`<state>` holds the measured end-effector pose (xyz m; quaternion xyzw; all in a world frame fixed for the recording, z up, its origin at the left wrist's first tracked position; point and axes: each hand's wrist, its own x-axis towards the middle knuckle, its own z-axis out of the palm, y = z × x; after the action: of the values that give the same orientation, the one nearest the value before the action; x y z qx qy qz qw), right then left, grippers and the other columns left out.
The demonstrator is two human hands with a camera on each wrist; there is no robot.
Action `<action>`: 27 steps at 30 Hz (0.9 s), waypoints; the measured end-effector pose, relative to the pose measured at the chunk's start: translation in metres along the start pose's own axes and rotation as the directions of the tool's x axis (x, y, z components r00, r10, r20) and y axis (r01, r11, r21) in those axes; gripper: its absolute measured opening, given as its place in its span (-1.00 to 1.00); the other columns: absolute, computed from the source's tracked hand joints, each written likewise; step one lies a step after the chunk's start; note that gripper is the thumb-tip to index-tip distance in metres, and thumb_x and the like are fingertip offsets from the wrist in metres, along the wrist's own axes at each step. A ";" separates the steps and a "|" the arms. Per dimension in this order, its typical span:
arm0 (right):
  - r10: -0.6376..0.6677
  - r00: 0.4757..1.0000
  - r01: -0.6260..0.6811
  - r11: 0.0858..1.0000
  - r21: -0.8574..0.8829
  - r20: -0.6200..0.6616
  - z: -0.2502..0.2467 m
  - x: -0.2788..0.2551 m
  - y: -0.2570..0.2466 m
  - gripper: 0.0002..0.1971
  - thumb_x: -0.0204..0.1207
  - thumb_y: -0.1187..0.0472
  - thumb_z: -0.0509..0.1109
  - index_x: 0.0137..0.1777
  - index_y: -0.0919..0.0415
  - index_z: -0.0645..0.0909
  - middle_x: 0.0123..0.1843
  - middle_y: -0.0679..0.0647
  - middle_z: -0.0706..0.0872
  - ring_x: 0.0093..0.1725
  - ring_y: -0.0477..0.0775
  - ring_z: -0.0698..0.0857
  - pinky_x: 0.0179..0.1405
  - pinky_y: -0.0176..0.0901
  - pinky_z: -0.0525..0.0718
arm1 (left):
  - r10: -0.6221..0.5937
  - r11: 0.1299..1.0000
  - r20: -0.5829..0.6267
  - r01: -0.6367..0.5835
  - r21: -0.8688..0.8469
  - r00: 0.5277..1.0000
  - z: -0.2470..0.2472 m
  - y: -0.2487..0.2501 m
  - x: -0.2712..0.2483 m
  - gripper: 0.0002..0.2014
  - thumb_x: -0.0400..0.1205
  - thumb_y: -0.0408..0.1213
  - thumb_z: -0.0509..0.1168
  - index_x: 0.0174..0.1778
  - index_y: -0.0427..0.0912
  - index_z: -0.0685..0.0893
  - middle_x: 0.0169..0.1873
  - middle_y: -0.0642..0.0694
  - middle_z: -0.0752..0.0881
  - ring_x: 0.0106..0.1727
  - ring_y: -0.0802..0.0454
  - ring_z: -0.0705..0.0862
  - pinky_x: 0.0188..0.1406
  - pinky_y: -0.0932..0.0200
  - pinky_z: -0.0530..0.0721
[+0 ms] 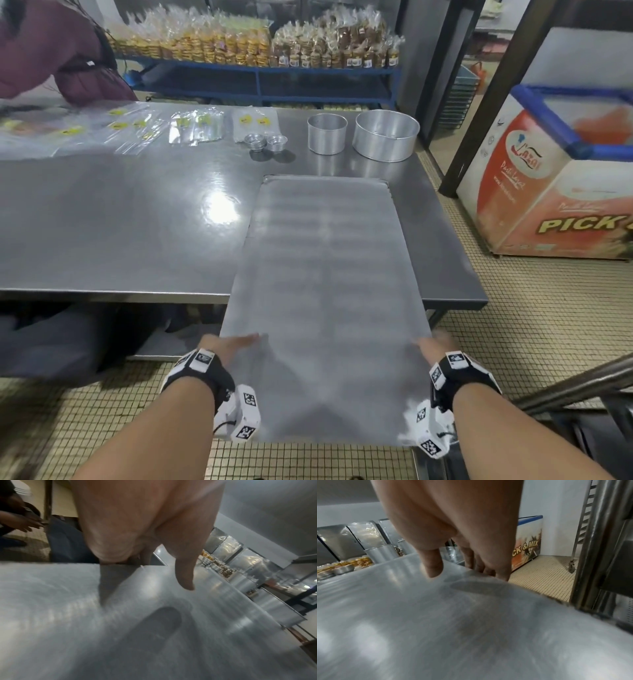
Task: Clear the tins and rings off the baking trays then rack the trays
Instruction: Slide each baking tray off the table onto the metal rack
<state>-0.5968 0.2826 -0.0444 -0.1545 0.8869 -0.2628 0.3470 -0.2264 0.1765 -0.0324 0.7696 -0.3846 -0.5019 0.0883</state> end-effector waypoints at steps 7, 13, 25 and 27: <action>0.076 0.997 -0.076 0.996 -0.038 -0.006 0.008 -0.004 -0.001 -0.86 0.44 0.34 0.45 -0.04 0.39 0.67 0.02 0.32 0.72 0.01 0.31 0.72 0.09 0.02 0.68 | 0.018 0.997 -0.074 -0.012 0.071 0.997 0.004 0.004 0.013 -0.50 0.50 -0.07 0.56 0.24 -0.35 0.73 0.04 -0.28 0.74 -0.01 -0.22 0.73 0.14 0.02 0.71; 0.094 0.987 -0.087 0.995 -0.056 0.128 0.001 -0.010 -0.007 -0.77 0.49 0.28 0.49 0.04 0.45 0.66 -0.01 0.21 0.64 0.03 0.25 0.66 -0.12 -0.16 0.54 | -0.006 0.998 0.031 0.004 0.066 1.000 -0.005 0.001 0.018 -0.52 0.64 -0.07 0.43 0.39 -0.31 0.69 0.38 -0.35 0.67 0.40 -0.31 0.66 0.24 0.03 0.62; 0.199 0.980 -0.199 0.978 0.060 0.019 0.017 -0.029 -0.009 -0.42 0.49 0.15 0.56 0.41 0.45 0.49 0.37 0.35 0.63 0.29 0.33 0.65 0.22 0.02 0.55 | -0.093 0.995 -0.121 0.089 -0.042 0.988 -0.001 -0.002 0.043 -0.43 0.38 -0.07 0.68 0.15 -0.39 0.73 0.04 -0.33 0.80 -0.03 -0.31 0.77 0.07 -0.07 0.70; 0.214 0.977 -0.213 0.975 0.066 0.002 0.020 -0.032 -0.012 -0.39 0.51 0.18 0.54 0.45 0.46 0.43 0.42 0.36 0.59 0.36 0.34 0.62 0.28 0.03 0.53 | -0.075 0.997 -0.114 0.073 -0.020 0.991 -0.004 0.002 0.046 -0.44 0.40 -0.08 0.67 0.16 -0.39 0.73 0.04 -0.33 0.80 -0.01 -0.30 0.78 0.04 -0.04 0.69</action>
<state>-0.5590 0.2803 -0.0331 -0.0462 0.8902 -0.2534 0.3758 -0.2149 0.1427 -0.0621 0.8100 -0.3462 -0.4631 0.0978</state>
